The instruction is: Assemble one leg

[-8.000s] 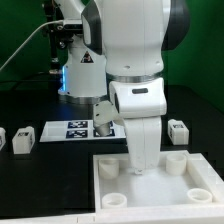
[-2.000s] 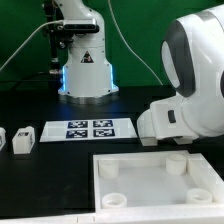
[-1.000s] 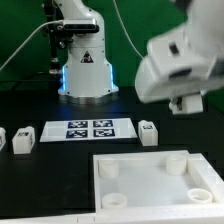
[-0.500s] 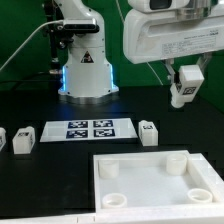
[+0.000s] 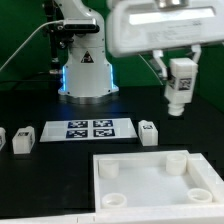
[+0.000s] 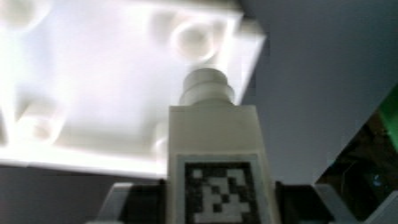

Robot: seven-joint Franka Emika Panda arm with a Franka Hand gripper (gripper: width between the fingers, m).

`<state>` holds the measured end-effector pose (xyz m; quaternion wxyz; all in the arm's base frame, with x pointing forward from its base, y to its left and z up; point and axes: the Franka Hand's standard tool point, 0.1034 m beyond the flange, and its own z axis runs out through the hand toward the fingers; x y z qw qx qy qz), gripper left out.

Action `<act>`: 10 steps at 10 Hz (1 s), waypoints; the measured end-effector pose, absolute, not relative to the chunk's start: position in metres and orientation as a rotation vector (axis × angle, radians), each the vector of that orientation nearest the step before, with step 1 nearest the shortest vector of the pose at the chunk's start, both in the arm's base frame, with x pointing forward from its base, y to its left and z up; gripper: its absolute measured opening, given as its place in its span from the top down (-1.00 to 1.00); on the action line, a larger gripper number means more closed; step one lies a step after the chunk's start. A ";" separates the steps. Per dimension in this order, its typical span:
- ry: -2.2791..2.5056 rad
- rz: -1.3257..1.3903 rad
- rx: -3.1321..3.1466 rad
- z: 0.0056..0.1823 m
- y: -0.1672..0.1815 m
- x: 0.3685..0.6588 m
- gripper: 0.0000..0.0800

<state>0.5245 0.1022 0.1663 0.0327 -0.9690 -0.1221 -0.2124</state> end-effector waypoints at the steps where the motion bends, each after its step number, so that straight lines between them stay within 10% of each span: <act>1: -0.377 -0.765 -2.966 0.168 0.091 0.546 0.27; 10: -0.353 -0.744 -2.941 0.130 0.094 0.592 0.27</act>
Offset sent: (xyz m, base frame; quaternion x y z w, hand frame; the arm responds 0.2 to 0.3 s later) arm 0.0000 0.0000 0.0000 0.0000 0.0000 0.0000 1.0000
